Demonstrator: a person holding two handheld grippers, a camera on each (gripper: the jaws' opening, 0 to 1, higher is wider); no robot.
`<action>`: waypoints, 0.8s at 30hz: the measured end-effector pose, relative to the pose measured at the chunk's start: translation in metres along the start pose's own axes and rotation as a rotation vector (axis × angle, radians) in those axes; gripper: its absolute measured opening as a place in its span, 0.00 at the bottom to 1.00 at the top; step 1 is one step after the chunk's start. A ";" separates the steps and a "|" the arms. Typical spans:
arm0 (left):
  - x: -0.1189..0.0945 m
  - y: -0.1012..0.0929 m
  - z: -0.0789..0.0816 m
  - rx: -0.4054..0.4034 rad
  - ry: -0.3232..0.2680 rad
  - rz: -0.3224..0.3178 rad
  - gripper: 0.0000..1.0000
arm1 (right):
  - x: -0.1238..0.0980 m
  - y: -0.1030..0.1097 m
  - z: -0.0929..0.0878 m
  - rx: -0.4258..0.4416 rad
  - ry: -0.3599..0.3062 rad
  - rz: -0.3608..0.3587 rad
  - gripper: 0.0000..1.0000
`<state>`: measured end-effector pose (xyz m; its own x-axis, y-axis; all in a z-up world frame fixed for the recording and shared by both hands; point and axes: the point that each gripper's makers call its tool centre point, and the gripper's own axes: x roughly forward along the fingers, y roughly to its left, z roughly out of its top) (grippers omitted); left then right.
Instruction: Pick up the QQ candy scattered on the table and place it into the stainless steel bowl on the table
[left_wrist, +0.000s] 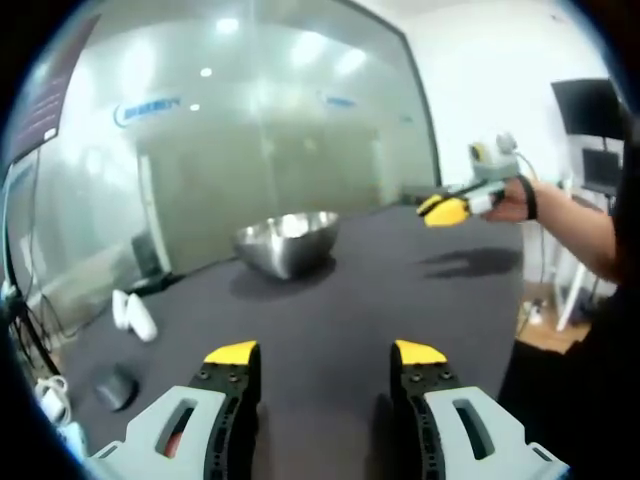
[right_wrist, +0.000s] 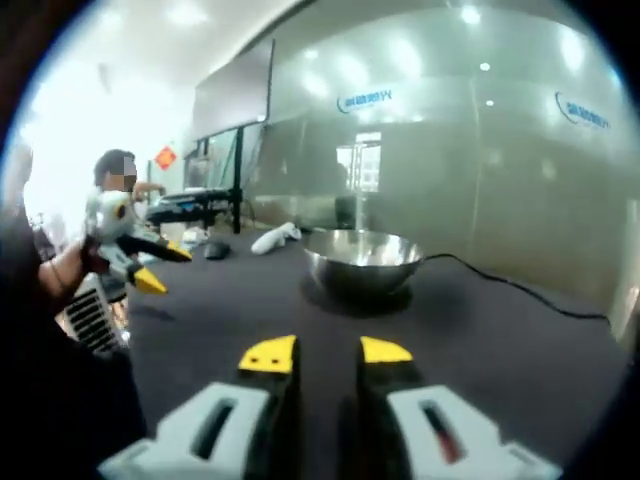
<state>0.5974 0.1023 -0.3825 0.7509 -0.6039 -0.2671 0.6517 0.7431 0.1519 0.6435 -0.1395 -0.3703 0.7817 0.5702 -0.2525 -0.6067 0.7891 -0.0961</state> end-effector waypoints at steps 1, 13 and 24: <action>0.000 0.000 0.000 0.001 0.001 0.000 0.54 | -0.004 0.001 -0.003 0.000 0.002 0.000 0.23; 0.003 -0.002 0.003 0.007 -0.006 -0.009 0.53 | -0.028 -0.001 -0.016 0.044 0.010 -0.025 0.24; 0.001 0.001 0.005 -0.006 -0.022 0.012 0.53 | -0.028 0.007 -0.016 0.011 0.035 -0.032 0.23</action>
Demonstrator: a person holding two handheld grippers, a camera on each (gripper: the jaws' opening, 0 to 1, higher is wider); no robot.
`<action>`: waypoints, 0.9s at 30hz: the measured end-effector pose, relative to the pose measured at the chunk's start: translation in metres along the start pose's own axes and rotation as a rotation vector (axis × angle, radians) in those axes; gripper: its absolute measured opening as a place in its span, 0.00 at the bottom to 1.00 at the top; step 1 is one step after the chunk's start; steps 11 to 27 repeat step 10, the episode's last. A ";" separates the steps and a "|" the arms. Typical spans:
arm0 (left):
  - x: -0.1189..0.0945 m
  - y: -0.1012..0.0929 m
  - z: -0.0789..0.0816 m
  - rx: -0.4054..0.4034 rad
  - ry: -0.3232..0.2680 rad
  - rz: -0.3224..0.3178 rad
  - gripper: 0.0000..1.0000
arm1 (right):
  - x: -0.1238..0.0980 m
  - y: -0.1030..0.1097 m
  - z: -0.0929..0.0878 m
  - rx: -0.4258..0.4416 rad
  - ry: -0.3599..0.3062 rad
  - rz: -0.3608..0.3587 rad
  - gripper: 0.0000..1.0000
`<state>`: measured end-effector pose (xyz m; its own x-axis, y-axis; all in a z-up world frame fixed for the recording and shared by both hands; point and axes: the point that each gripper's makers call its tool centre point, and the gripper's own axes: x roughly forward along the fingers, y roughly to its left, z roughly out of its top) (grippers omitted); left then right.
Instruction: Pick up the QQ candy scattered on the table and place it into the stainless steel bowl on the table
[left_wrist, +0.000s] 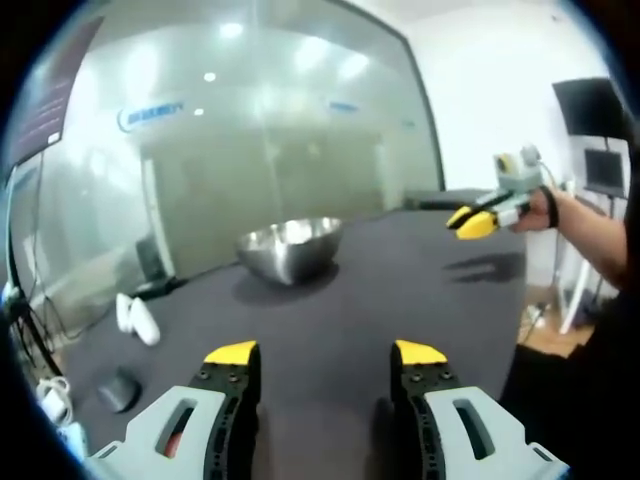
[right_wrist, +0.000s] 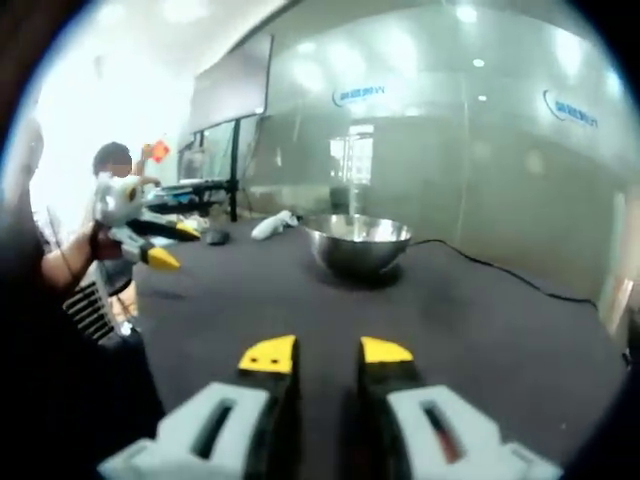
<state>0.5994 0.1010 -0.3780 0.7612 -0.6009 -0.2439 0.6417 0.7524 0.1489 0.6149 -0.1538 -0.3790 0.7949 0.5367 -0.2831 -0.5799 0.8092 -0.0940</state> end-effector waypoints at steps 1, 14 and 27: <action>0.000 0.000 0.000 0.000 0.000 -0.002 0.53 | 0.000 0.002 -0.001 -0.011 0.003 0.001 0.23; 0.001 -0.001 -0.002 0.007 0.009 -0.003 0.53 | 0.003 0.009 -0.006 -0.034 0.025 0.007 0.23; 0.001 -0.001 -0.002 0.007 0.009 -0.003 0.53 | 0.003 0.009 -0.006 -0.034 0.025 0.007 0.23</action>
